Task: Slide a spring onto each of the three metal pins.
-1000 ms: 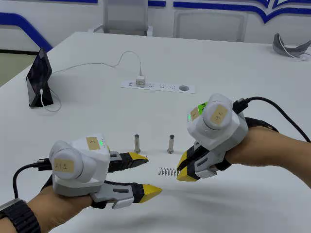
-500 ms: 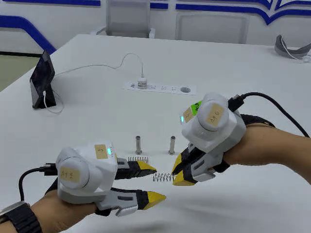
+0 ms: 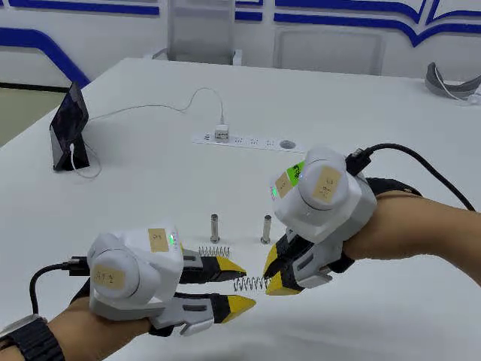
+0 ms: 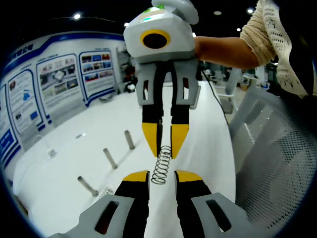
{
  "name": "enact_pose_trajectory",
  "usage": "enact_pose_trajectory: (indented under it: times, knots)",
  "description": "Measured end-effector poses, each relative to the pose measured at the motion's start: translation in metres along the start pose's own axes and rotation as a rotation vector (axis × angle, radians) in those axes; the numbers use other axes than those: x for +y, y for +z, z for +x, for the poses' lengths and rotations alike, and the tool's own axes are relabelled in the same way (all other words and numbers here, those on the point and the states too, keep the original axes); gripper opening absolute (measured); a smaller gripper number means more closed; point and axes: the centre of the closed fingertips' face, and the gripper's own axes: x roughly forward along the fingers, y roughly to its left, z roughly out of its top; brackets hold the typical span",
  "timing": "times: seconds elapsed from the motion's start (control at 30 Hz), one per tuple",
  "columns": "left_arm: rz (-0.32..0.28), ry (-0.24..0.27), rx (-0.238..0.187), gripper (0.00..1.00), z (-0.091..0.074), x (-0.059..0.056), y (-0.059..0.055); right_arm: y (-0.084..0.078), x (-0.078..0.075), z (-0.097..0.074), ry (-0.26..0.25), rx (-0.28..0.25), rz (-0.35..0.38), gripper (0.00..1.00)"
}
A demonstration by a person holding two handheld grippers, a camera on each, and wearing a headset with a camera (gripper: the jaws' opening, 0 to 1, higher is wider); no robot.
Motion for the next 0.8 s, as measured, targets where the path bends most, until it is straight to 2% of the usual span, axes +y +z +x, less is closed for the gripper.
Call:
enact_pose_trajectory:
  times: [0.17, 0.37, 0.6, 0.8]
  knots:
    - [0.023, -0.003, 0.000, 0.13, 0.000, -0.002, 0.000, -0.001, 0.004, -0.002, 0.006, 0.028, -0.012, 0.12]
    - [0.037, -0.012, -0.002, 0.12, 0.002, -0.003, 0.000, 0.005, 0.005, -0.011, -0.005, 0.038, -0.025, 0.12]
    - [0.043, -0.023, -0.002, 0.11, 0.003, -0.005, 0.002, 0.025, 0.006, -0.022, -0.025, -0.011, -0.042, 0.12]
    - [0.046, -0.028, -0.002, 0.11, 0.004, -0.007, 0.004, 0.039, 0.008, -0.023, -0.028, -0.056, -0.047, 0.12]
